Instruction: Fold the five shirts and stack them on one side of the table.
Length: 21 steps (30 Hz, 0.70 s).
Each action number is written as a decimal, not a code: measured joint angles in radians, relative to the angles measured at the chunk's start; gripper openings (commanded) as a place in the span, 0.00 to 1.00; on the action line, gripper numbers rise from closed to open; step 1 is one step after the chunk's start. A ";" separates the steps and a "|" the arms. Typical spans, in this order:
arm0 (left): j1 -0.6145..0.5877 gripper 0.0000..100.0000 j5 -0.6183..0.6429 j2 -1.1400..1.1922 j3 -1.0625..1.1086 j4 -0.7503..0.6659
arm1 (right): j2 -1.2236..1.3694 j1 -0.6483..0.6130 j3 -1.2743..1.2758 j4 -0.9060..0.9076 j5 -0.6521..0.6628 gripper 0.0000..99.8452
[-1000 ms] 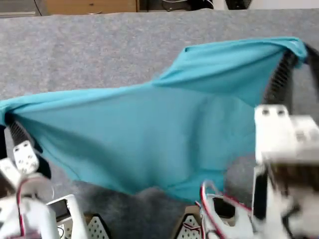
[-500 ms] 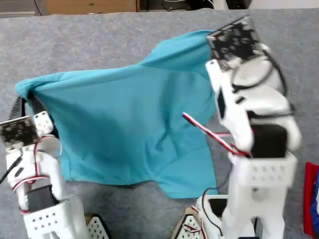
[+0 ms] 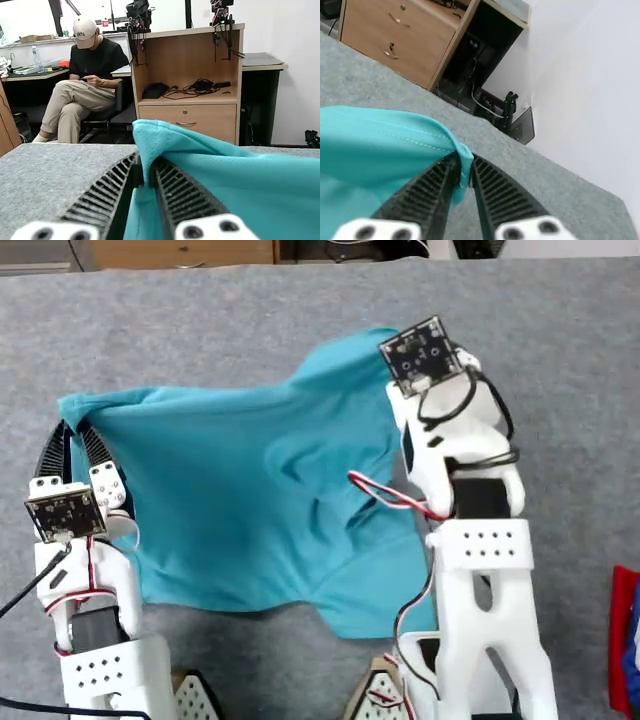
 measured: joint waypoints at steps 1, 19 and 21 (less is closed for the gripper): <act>0.000 0.02 0.000 0.000 0.000 0.000 | 0.000 0.000 0.000 -0.003 0.000 0.01; 0.000 0.02 0.150 0.582 -0.463 0.152 | 0.265 0.000 -0.262 0.129 -0.155 0.01; 0.002 0.02 0.157 0.720 -0.551 0.152 | 0.334 0.000 -0.318 0.129 -0.178 0.01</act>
